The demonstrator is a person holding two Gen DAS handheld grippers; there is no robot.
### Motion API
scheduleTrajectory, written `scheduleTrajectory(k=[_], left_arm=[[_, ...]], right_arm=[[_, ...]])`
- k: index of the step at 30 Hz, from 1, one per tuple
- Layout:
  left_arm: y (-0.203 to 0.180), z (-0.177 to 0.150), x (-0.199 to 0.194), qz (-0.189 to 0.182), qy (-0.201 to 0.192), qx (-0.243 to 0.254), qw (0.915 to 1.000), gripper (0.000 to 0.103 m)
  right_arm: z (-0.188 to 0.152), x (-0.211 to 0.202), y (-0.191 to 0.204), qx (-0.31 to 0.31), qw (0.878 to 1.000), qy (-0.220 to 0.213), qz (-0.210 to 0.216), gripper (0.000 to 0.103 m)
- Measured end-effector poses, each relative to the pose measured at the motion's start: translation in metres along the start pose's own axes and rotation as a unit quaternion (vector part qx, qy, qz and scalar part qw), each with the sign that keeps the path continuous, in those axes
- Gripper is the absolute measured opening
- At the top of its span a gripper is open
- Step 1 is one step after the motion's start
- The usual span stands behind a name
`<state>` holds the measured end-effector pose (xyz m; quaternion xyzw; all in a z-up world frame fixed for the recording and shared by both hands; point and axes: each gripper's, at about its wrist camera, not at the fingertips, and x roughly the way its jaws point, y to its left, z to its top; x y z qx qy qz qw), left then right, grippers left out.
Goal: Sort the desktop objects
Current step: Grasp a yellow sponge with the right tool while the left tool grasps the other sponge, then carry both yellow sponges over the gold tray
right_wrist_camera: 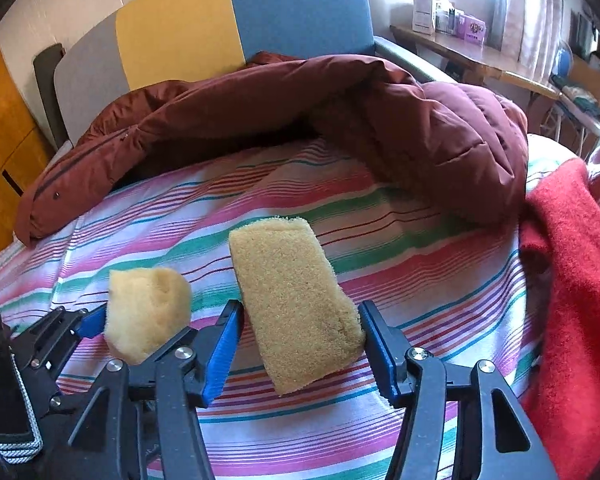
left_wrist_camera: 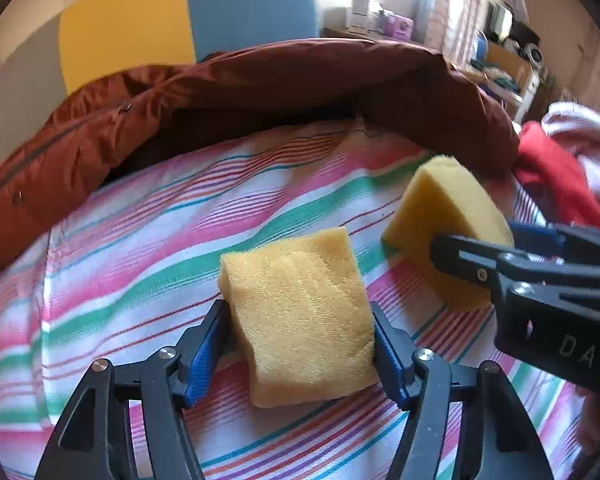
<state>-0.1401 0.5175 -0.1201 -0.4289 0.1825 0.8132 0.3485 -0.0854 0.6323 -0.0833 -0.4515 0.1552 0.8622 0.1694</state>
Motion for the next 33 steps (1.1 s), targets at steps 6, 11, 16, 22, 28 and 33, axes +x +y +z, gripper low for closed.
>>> scheduleTrajectory(k=[6, 11, 16, 22, 28, 33], left_arm=[[0.005, -0.002, -0.005, 0.007, 0.001, -0.016, 0.9998, 0.062], [0.014, -0.017, -0.019, 0.023, -0.007, -0.029, 0.9993, 0.057], [0.03, -0.043, -0.039, 0.04, -0.021, -0.046, 0.9979, 0.056], [0.048, -0.074, -0.066, 0.057, -0.027, -0.072, 0.9954, 0.056], [0.054, -0.091, -0.081, 0.071, -0.028, -0.088, 0.9932, 0.056], [0.059, -0.094, -0.08, 0.079, -0.029, -0.092, 0.9922, 0.056]], right_arm=[[-0.001, 0.001, 0.002, -0.018, 1.0, -0.002, -0.011, 0.054], [-0.001, -0.001, 0.005, -0.025, 1.0, -0.006, 0.0, 0.053], [0.0, -0.004, 0.017, -0.045, 0.999, -0.009, 0.022, 0.053], [-0.007, -0.004, 0.051, -0.1, 0.994, 0.004, 0.053, 0.053], [-0.017, -0.005, 0.076, -0.132, 0.988, 0.018, 0.079, 0.053], [-0.023, -0.005, 0.086, -0.144, 0.986, 0.024, 0.076, 0.053]])
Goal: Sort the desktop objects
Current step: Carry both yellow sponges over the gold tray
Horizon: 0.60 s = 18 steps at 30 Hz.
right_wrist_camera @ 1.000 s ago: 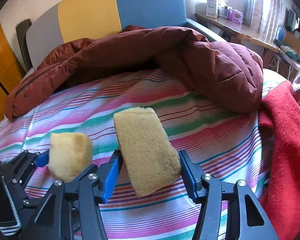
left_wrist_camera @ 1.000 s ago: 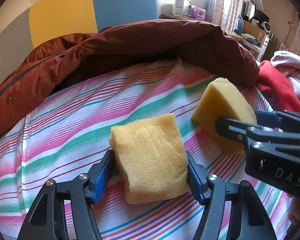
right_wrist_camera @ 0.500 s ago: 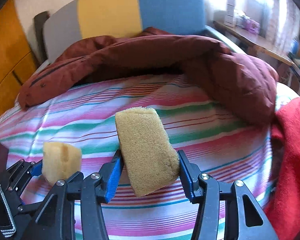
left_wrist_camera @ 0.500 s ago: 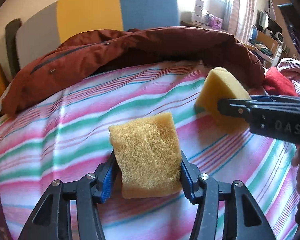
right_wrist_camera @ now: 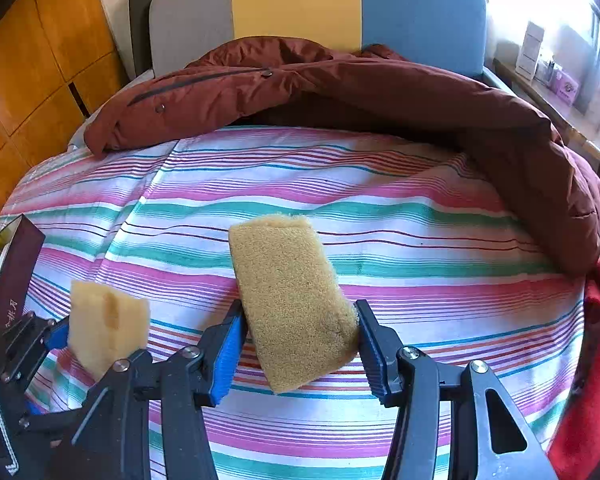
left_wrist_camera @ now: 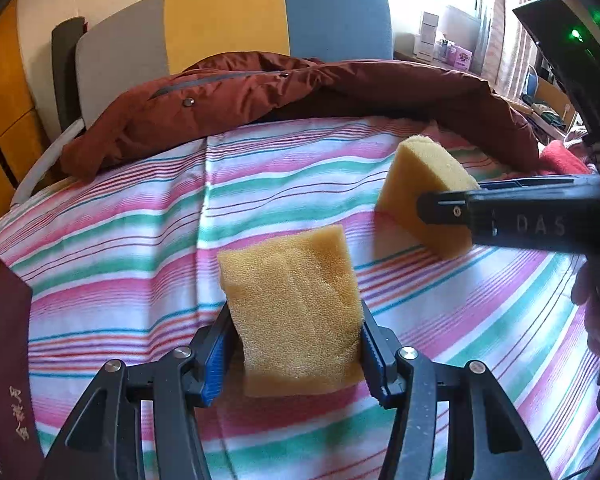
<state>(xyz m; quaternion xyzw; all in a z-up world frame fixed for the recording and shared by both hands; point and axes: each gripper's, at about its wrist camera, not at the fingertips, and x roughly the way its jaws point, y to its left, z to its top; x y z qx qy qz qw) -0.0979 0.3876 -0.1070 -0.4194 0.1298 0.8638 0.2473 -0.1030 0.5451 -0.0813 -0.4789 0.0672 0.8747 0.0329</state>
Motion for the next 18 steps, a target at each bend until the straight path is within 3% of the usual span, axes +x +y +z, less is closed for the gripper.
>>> scheduleTrajectory(k=[8, 18], left_arm=[[0.012, -0.01, -0.029, 0.008, -0.018, -0.01, 0.9998, 0.056], [0.045, -0.013, -0.078, 0.015, -0.051, -0.032, 0.9981, 0.056]], right_arm=[[-0.001, 0.001, 0.019, -0.008, 1.0, 0.002, 0.018, 0.053], [-0.005, -0.002, 0.037, -0.013, 1.0, 0.001, 0.011, 0.054]])
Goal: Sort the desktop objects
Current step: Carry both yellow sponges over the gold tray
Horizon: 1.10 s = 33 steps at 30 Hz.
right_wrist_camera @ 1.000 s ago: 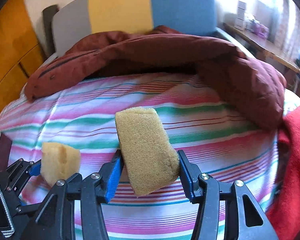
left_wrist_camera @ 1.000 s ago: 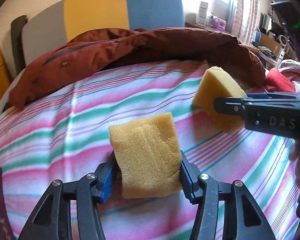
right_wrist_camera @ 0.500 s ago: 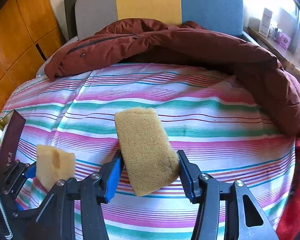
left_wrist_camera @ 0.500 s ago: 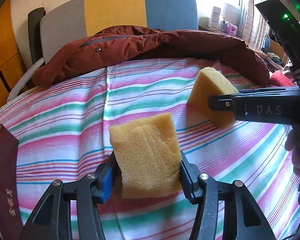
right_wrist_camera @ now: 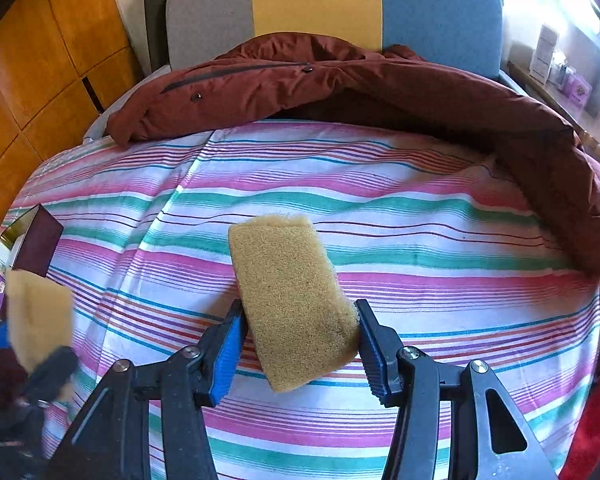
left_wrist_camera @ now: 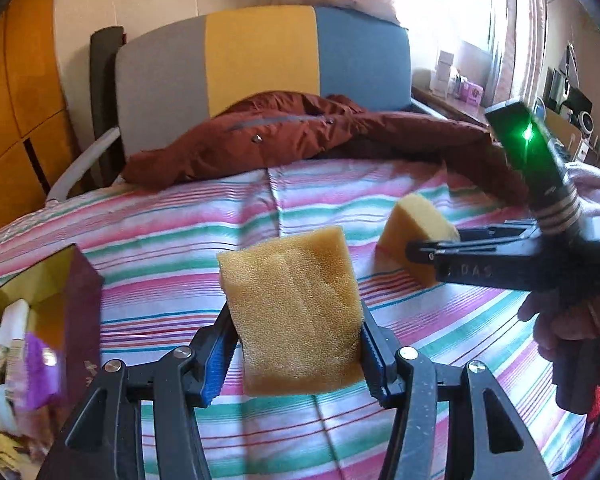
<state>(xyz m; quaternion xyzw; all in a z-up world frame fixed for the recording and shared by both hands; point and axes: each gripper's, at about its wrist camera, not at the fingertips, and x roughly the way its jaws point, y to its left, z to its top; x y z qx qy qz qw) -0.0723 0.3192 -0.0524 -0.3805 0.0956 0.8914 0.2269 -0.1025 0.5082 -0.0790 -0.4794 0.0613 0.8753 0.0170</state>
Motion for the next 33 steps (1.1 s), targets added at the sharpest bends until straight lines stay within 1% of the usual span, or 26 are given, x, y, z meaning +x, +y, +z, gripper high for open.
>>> scheduleTrajectory(k=[6, 9, 11, 14, 18, 21, 22, 24, 27, 33], left_arm=[[0.02, -0.002, -0.022, 0.005, -0.011, -0.01, 0.9999, 0.056], [0.028, -0.003, -0.029, 0.004, -0.012, -0.017, 0.9998, 0.056], [0.034, -0.004, -0.036, 0.005, -0.018, -0.021, 0.9996, 0.056], [0.042, -0.005, -0.047, 0.003, -0.023, -0.027, 0.9994, 0.056], [0.052, -0.01, -0.06, 0.004, -0.03, -0.032, 0.999, 0.056], [0.061, -0.015, -0.07, 0.006, -0.033, -0.037, 0.9988, 0.056], [0.064, -0.017, -0.073, 0.007, -0.034, -0.038, 0.9987, 0.056], [0.072, -0.021, -0.078, 0.01, -0.035, -0.041, 0.9985, 0.056], [0.085, -0.027, -0.088, 0.014, -0.037, -0.047, 0.9981, 0.056], [0.113, -0.04, -0.103, 0.029, -0.042, -0.059, 0.997, 0.056]], right_arm=[[-0.002, -0.001, 0.015, 0.003, 1.0, 0.003, 0.009, 0.053], [-0.005, -0.002, 0.023, 0.011, 1.0, 0.006, 0.025, 0.053], [-0.008, -0.003, 0.031, 0.009, 1.0, 0.007, 0.018, 0.053], [-0.013, -0.007, 0.041, 0.018, 0.999, 0.01, 0.029, 0.053], [-0.021, -0.009, 0.054, 0.025, 0.999, 0.02, 0.023, 0.052], [-0.03, -0.011, 0.062, 0.037, 0.999, 0.028, 0.027, 0.051], [-0.033, -0.013, 0.066, 0.039, 0.999, 0.031, 0.022, 0.05], [-0.038, -0.015, 0.071, 0.044, 0.998, 0.03, 0.019, 0.049], [-0.046, -0.022, 0.078, 0.06, 0.997, 0.024, 0.029, 0.049], [-0.056, -0.034, 0.104, 0.073, 0.995, 0.014, 0.06, 0.049]])
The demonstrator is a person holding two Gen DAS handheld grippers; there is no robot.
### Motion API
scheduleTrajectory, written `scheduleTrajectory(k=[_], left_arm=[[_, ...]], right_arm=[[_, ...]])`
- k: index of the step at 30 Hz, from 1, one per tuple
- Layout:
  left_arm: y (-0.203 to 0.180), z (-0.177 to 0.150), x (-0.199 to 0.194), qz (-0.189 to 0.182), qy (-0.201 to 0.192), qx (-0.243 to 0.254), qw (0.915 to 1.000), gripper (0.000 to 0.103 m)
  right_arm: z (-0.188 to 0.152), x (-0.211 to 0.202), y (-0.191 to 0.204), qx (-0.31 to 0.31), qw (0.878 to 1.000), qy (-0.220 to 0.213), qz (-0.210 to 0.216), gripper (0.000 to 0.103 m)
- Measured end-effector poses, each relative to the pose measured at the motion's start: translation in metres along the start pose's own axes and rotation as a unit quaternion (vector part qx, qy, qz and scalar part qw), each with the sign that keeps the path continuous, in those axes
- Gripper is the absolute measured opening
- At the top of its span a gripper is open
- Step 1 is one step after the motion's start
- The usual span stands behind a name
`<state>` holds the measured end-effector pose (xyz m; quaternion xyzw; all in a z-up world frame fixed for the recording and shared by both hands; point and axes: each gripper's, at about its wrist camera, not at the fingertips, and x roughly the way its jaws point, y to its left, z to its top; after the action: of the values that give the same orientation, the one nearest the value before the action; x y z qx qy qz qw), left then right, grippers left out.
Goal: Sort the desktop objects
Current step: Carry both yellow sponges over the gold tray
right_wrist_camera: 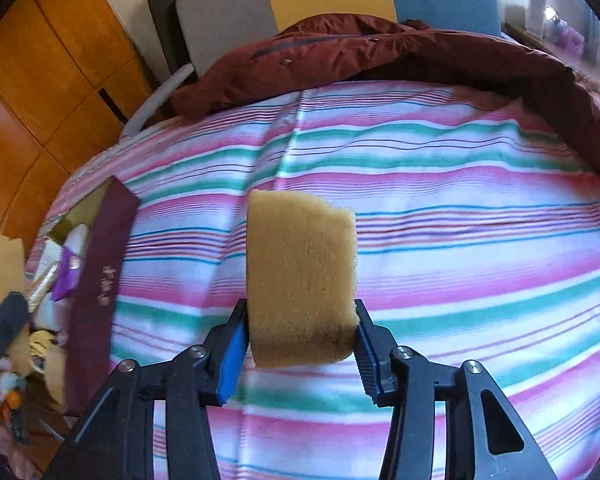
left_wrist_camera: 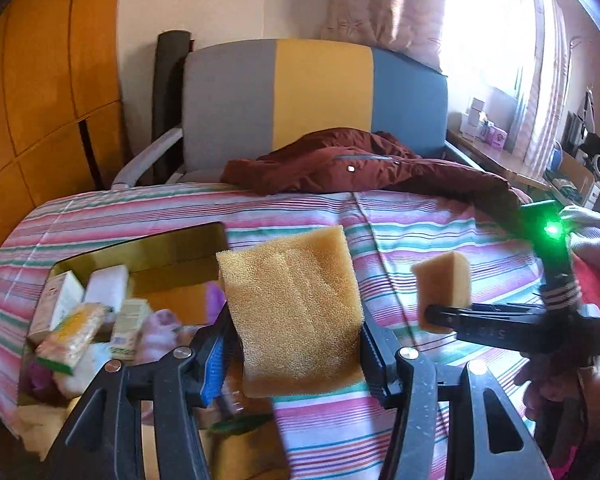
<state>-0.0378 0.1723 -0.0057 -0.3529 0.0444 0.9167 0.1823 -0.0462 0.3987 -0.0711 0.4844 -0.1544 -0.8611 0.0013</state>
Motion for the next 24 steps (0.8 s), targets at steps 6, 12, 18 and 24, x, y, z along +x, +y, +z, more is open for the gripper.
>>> scheduleTrajectory(k=[6, 12, 18, 24], left_arm=[[0.03, -0.01, -0.01, 0.015, -0.001, -0.02, 0.9997, 0.056], [0.068, -0.021, -0.023, 0.031, 0.001, -0.049, 0.9983, 0.056], [0.121, -0.037, -0.037, 0.05, 0.003, -0.096, 0.9941, 0.056], [0.16, -0.058, -0.051, 0.062, 0.002, -0.128, 0.9898, 0.056]], right_arm=[[-0.017, -0.017, 0.033, 0.003, 0.999, -0.017, 0.038, 0.049], [-0.026, -0.032, 0.081, -0.021, 0.996, -0.033, 0.078, 0.049], [-0.026, -0.031, 0.142, -0.07, 0.991, -0.026, 0.113, 0.049], [-0.02, -0.011, 0.195, -0.111, 0.985, -0.009, 0.131, 0.049]])
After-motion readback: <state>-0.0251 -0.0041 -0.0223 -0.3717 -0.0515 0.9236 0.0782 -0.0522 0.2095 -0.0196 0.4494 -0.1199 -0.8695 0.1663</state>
